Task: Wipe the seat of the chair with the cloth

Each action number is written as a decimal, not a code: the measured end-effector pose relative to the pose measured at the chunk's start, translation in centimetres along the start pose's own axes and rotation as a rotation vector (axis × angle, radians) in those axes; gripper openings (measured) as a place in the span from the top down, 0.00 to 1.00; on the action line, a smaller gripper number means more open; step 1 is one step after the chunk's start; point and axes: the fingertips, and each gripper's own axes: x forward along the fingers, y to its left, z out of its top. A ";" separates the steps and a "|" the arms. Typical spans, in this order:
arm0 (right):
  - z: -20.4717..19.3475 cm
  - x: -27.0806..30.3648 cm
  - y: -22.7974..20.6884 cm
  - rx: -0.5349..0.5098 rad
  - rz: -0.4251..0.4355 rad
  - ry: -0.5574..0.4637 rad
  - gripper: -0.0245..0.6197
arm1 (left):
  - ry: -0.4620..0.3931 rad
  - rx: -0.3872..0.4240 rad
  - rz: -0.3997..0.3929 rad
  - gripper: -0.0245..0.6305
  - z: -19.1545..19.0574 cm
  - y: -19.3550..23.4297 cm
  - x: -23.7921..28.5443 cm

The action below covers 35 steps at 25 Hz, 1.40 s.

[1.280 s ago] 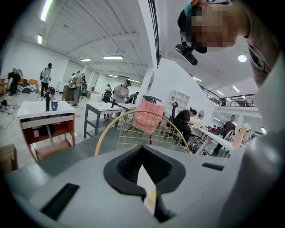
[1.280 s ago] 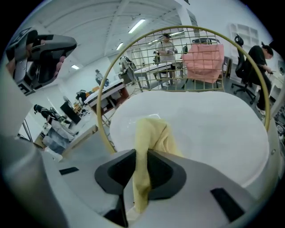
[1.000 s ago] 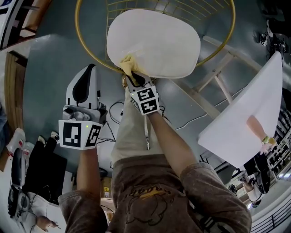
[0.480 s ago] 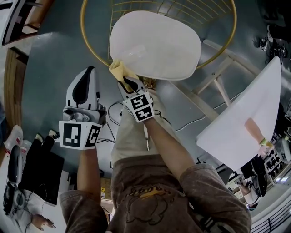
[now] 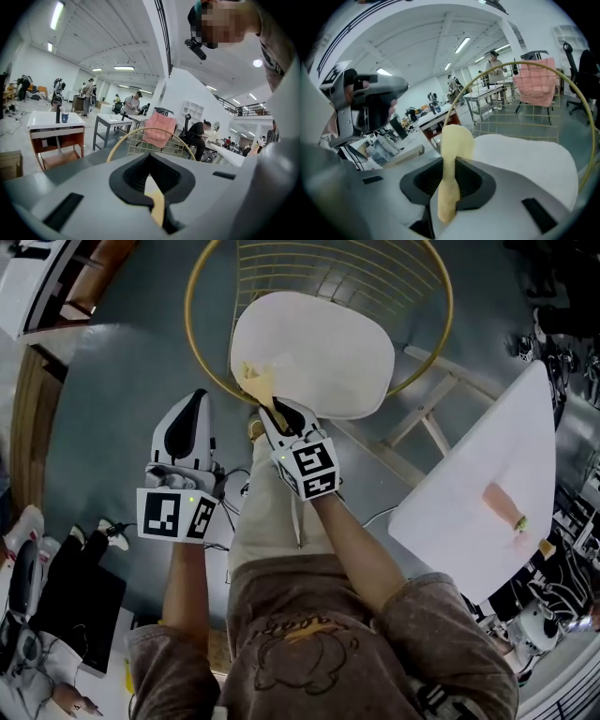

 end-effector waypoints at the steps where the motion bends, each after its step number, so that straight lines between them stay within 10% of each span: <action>1: 1.1 -0.6 0.0 -0.001 -0.001 -0.017 0.82 | -0.011 0.007 0.000 0.95 0.6 -0.3 -0.2; 19: 19.3 -18.6 3.7 -0.045 -0.006 -0.331 0.82 | -0.136 0.028 -0.025 0.95 13.7 -8.8 -7.4; 35: 24.5 -29.3 4.6 -0.125 0.004 -0.468 0.82 | -0.170 0.102 -0.074 0.95 18.3 -14.8 -11.4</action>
